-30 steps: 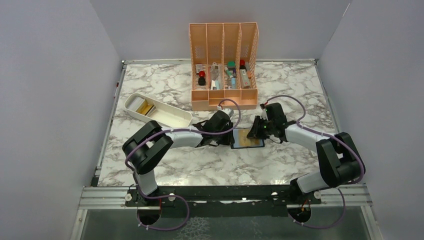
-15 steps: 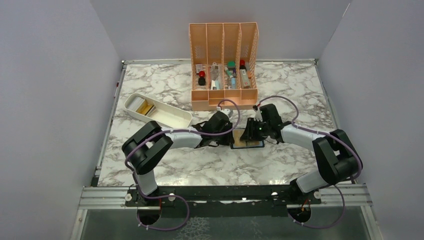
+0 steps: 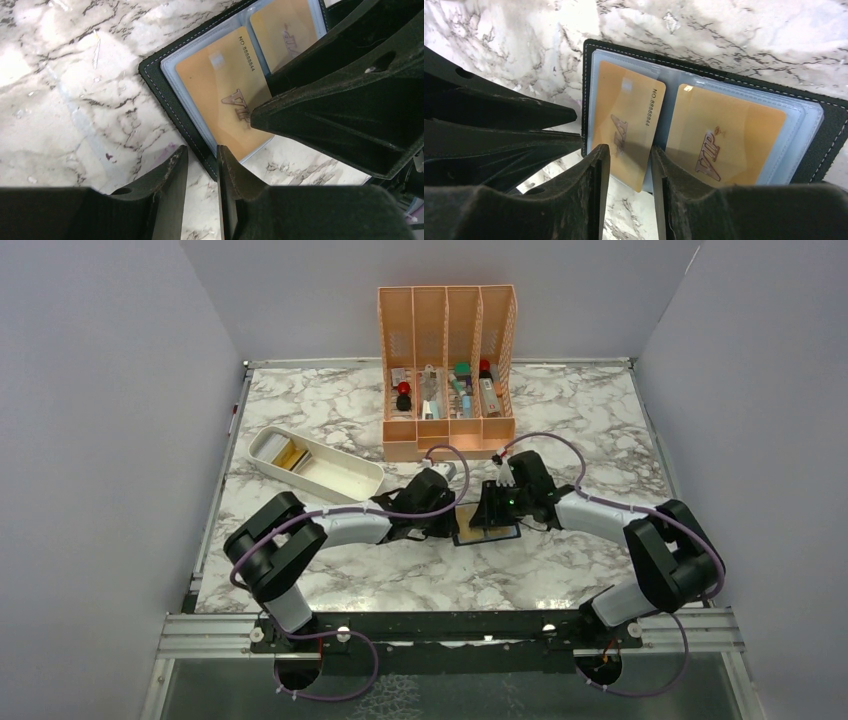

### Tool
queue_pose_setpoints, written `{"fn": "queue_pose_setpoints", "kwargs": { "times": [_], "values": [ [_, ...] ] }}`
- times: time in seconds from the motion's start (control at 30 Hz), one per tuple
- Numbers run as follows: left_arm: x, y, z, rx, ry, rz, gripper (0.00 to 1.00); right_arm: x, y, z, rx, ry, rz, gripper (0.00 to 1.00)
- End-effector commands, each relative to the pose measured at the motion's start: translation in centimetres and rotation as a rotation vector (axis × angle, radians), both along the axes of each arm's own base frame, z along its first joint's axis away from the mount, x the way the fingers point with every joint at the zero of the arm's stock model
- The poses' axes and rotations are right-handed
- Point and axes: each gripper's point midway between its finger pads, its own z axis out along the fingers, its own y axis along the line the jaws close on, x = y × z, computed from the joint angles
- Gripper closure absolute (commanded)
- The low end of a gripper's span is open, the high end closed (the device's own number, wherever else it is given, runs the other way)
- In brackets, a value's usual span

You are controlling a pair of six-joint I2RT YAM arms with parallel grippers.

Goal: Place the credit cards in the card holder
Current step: Insert the credit card into the card holder, then turn over the card slot in the card holder.

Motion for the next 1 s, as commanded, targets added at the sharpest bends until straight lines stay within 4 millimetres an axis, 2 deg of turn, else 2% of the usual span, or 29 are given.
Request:
{"fn": "queue_pose_setpoints", "kwargs": {
  "times": [0.0,0.17,0.27,0.4,0.6,0.9,0.93,0.97],
  "values": [
    [-0.1,0.9,1.6,-0.018,-0.031,0.036,0.7,-1.2,0.4,0.8,0.031,0.007,0.039,0.57],
    [0.0,0.9,2.8,-0.041,-0.061,0.028,0.68,-0.8,-0.9,1.6,-0.017,0.0,-0.056,0.4],
    [0.1,0.1,3.5,-0.066,-0.075,-0.003,0.68,-0.2,-1.7,2.3,-0.05,-0.028,-0.103,0.35],
    [0.5,-1.3,4.1,-0.104,-0.093,-0.048,0.69,0.8,-3.9,2.5,-0.145,-0.065,-0.194,0.28],
    [1.1,-2.4,2.9,-0.088,-0.081,-0.073,0.69,1.8,-5.3,2.4,-0.197,-0.086,-0.251,0.21],
    [1.3,-2.3,1.8,-0.061,-0.068,-0.062,0.69,2.0,-5.2,0.8,-0.202,-0.058,-0.236,0.21],
    [1.2,-2.0,0.7,-0.038,-0.052,-0.061,0.69,1.9,-5.1,0.6,-0.198,-0.054,-0.232,0.21],
    [1.2,-2.0,0.5,-0.032,-0.05,-0.06,0.69,1.9,-4.9,0.5,-0.188,-0.052,-0.224,0.21]
  ]
}}
